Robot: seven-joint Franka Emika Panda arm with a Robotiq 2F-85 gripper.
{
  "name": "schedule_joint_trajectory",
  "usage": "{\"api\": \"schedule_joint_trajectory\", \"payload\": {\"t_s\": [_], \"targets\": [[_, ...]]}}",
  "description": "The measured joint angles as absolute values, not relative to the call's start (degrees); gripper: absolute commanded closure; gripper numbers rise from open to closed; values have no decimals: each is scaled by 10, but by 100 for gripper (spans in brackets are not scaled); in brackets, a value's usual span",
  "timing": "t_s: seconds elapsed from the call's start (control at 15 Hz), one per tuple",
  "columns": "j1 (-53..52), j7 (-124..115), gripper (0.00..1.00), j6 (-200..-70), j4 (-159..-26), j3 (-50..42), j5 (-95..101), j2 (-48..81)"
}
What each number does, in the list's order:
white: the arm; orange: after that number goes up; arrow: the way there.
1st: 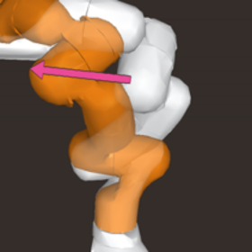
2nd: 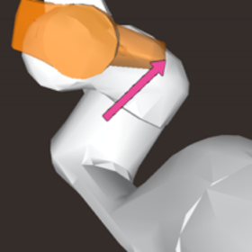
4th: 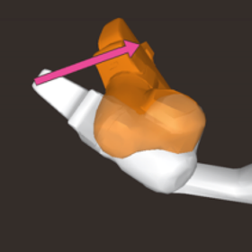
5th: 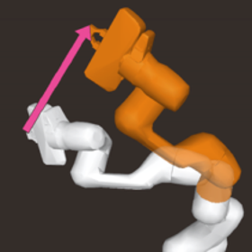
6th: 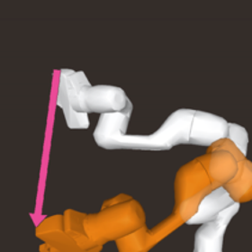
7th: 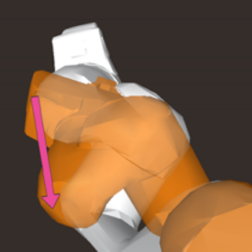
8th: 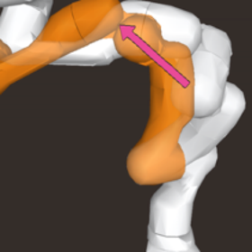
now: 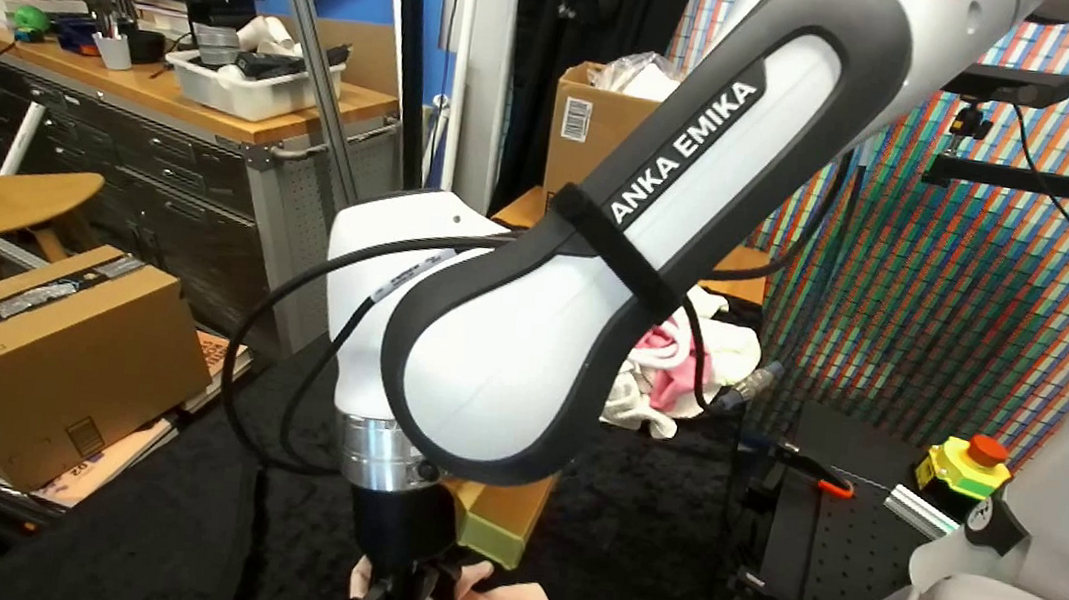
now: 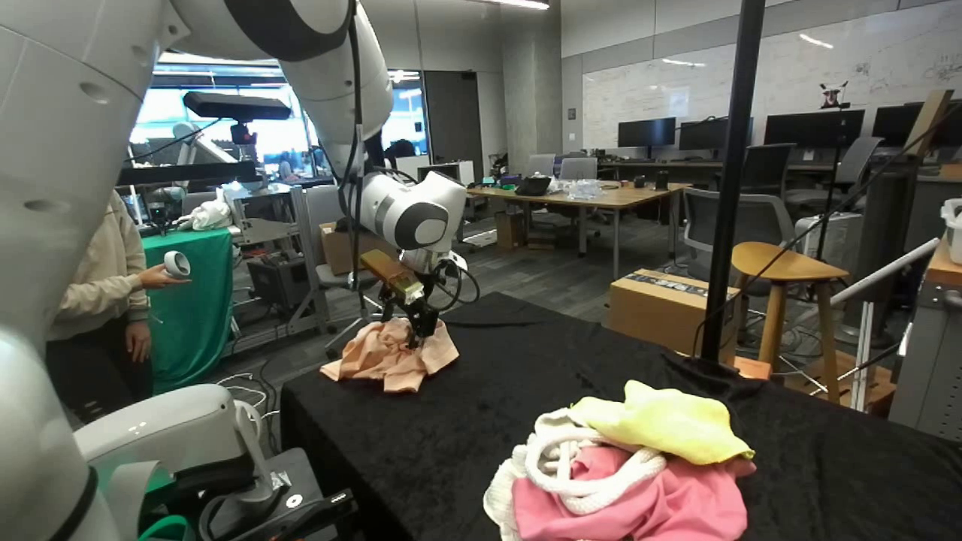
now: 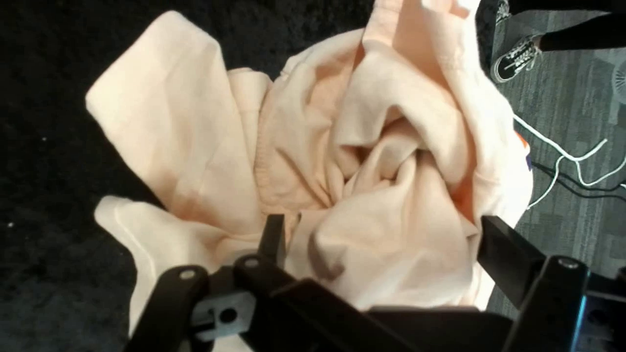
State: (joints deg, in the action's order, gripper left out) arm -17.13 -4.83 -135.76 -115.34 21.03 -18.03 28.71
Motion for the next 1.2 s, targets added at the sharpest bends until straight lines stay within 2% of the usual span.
{"api": "schedule_joint_trajectory", "payload": {"t_s": [1.2], "targets": [[-150,-16,0,-1329,-1111,207,-258,327]]}}
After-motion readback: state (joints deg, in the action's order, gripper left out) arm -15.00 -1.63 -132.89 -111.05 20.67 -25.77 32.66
